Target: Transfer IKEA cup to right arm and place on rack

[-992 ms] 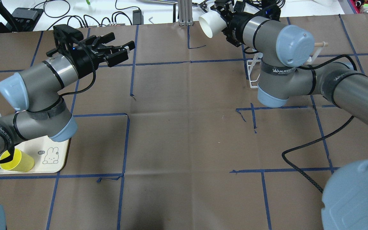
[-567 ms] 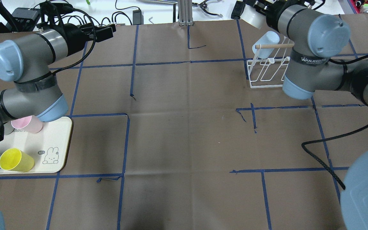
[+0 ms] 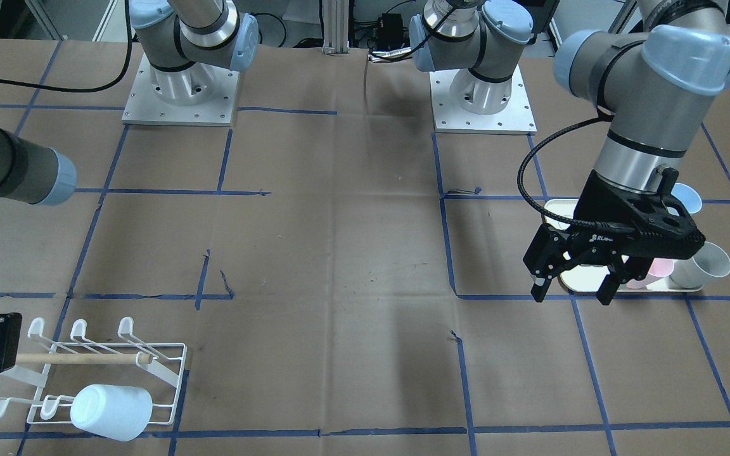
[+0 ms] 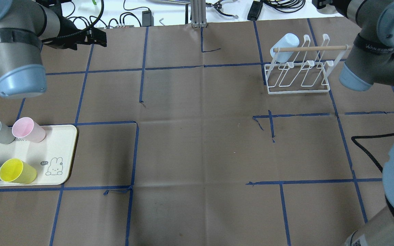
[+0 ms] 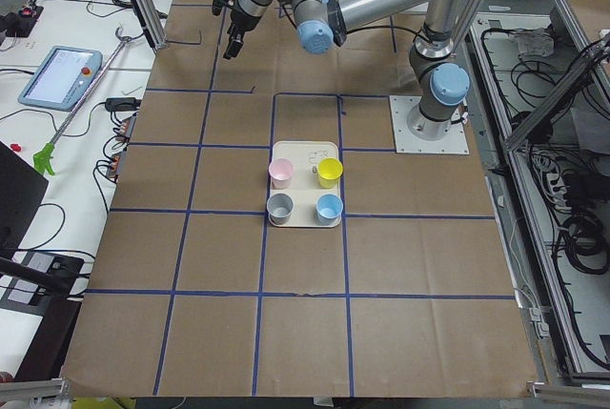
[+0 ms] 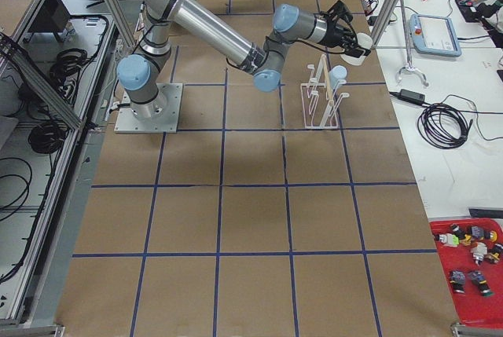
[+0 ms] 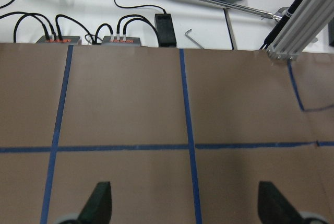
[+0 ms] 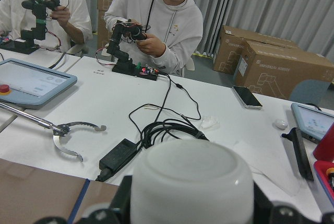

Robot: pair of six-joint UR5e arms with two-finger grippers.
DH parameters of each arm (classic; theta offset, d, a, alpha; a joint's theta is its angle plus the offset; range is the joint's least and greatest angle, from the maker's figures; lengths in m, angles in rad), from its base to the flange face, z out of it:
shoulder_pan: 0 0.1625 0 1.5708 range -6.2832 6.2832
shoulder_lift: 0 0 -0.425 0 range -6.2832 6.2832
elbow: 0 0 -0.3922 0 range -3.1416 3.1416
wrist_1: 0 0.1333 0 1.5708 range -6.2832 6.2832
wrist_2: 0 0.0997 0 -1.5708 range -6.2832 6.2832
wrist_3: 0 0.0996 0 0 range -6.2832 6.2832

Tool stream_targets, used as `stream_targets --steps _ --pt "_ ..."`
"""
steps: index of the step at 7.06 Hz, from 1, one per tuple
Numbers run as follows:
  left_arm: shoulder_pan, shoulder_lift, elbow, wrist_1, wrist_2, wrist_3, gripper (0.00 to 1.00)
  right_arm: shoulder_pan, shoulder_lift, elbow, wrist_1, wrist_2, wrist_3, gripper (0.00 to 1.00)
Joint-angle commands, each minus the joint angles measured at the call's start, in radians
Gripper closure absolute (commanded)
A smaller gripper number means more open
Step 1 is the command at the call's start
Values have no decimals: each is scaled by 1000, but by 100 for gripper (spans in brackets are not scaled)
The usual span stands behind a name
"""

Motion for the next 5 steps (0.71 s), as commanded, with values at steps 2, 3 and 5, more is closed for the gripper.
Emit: stream_targets --steps 2,3,5 --pt "-63 18 244 -605 91 -47 0 -38 84 -10 -26 0 -27 91" --pt "-82 30 221 -607 108 -53 0 -36 95 -15 -31 0 -24 91" --pt "-112 64 170 -587 105 -93 0 -35 124 -1 -58 -2 -19 90"
